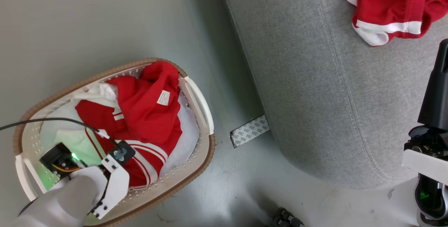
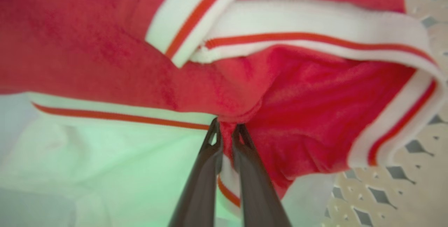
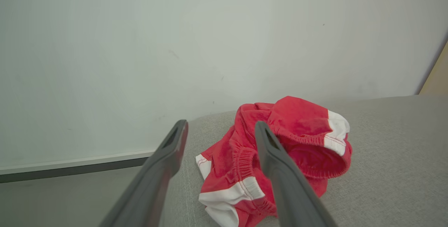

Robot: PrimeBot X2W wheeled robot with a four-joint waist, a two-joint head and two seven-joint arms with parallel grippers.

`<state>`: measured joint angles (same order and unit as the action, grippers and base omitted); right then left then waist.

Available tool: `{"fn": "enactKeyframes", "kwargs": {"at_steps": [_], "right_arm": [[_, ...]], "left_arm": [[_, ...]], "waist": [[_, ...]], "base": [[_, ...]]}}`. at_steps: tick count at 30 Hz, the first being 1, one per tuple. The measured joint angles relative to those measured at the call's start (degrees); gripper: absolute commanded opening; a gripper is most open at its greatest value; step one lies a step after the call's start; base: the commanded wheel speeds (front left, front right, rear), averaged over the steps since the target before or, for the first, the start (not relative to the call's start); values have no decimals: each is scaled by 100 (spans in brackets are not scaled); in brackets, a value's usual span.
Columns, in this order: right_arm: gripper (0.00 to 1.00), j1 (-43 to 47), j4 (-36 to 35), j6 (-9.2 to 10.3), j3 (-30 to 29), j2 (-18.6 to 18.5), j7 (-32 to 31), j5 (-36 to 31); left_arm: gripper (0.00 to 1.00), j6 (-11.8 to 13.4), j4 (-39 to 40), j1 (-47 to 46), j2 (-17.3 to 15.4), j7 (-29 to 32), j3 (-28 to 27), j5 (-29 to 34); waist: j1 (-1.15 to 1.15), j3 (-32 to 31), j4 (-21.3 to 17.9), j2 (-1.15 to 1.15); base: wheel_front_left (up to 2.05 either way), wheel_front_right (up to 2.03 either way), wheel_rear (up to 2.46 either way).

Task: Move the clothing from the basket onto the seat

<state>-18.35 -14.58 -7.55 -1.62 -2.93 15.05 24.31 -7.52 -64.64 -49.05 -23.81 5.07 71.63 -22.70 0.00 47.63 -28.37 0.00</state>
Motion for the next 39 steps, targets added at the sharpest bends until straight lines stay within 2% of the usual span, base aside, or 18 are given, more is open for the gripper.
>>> {"fn": "enactKeyframes", "kwargs": {"at_steps": [7, 14, 21, 26, 33, 36, 39], "right_arm": [[100, -101, 144, 0, 81, 3, 0, -25], [100, -119, 421, 0, -52, 4, 1, -389], [100, 39, 778, 0, -129, 7, 2, -753], [100, 177, 1020, 0, -122, 10, 10, -918], [100, 389, 1319, 0, -140, 12, 10, -1020], [100, 461, 1423, 0, -162, -21, 10, -1018], [100, 502, 1481, 0, -153, -67, 11, -995]], "left_arm": [[0, -1, -135, 16, 83, -287, 2, -212], [0, -1, -52, 277, 595, -979, 20, -450], [0, -1, 27, 504, 1191, -1549, 7, -962], [0, -1, 248, 601, 1464, -1827, -47, -1337], [0, -1, 744, 738, 1548, -1985, -188, -1661], [0, 4, 1063, 739, 1499, -2004, -402, -1727], [0, 111, 1557, 736, 1376, -2013, -659, -1637]], "waist": [[0, -216, -58, 0], [0, -865, 105, 0], [-1, -1823, 449, 0], [-1, -2541, 736, 0], [-1, -3393, 1215, 0], [-2, -3684, 1432, 0], [-2, -3938, 1637, 0]], "base": [[0, 0, 0], [0, 0, 0], [0, 0, 0], [0, 0, 0], [0, 0, 0], [0, 0, 0], [0, 0, 0]]}}
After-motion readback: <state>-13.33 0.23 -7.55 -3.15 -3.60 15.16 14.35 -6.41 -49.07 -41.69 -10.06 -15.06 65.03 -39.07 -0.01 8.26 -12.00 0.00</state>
